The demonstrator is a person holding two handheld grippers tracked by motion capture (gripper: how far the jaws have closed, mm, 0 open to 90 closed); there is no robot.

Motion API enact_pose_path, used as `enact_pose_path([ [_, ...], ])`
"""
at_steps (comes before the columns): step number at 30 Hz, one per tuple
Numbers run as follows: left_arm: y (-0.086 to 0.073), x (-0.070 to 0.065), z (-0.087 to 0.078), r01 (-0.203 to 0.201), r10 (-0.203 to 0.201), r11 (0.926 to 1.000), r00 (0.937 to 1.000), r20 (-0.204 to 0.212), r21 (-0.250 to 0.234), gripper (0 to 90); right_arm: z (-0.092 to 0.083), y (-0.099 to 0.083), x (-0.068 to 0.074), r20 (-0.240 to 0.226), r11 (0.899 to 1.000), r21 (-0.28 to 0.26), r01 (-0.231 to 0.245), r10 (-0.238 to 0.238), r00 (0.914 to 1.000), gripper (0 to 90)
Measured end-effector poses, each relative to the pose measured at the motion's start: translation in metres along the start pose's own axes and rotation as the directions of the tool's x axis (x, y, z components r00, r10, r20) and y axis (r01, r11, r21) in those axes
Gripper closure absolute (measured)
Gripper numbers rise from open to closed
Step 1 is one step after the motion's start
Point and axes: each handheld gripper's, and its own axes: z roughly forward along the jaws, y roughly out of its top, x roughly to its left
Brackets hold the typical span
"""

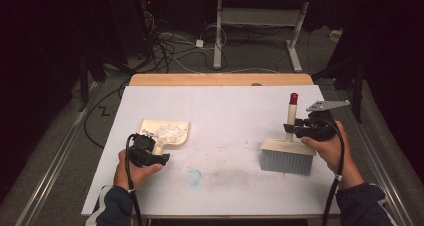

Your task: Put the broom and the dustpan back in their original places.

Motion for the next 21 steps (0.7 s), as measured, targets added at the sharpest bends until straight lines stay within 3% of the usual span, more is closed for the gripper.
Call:
enact_pose_path([
  [3, -0.002, -0.002, -0.005, -0.055, 0.053, 0.9943, 0.9984, -0.016, -0.091, 24.2, 0.014, 0.003, 0.000, 0.051, 1.000, 0.012, 0.007, -0.008, 0.9987, 59.7],
  [5, -0.003, -0.003, -0.007, -0.083, 0.081, 0.9847, 0.9965, -0.024, -0.153, 23.2, 0.022, 0.005, 0.000, 0.078, 1.000, 0.011, 0.004, -0.005, 0.9969, 55.9],
  [7, -0.003, -0.005, -0.009, -0.120, 0.115, 0.9721, 0.9926, -0.039, -0.201, 20.7, 0.028, 0.006, 0.000, 0.137, 1.000, 0.009, 0.000, -0.002, 0.9906, 53.7],
  [9, -0.003, -0.008, -0.012, -0.149, 0.139, 0.9598, 0.9886, -0.057, -0.238, 20.7, 0.031, 0.006, 0.000, 0.131, 0.999, -0.036, 0.012, -0.007, 0.9913, 51.9],
  [12, -0.003, -0.010, -0.016, -0.179, 0.167, 0.9439, 0.9836, -0.069, -0.277, 20.4, 0.031, 0.008, 0.003, 0.176, 0.997, -0.058, 0.050, -0.039, 0.9837, 49.9],
  [15, -0.003, -0.013, -0.018, -0.205, 0.193, 0.9338, 0.9787, -0.070, -0.293, 20.4, 0.028, 0.007, 0.006, 0.173, 0.993, -0.100, 0.065, -0.047, 0.9838, 45.7],
  [17, -0.004, -0.017, -0.018, -0.227, 0.211, 0.9228, 0.9738, -0.085, -0.312, 20.2, 0.025, 0.006, 0.008, 0.187, 0.990, -0.125, 0.071, -0.047, 0.9813, 43.9],
  [21, -0.005, -0.022, -0.018, -0.244, 0.225, 0.9142, 0.9697, -0.096, -0.324, 18.7, 0.017, 0.004, 0.012, 0.178, 0.980, -0.182, 0.080, -0.047, 0.9829, 38.7],
])
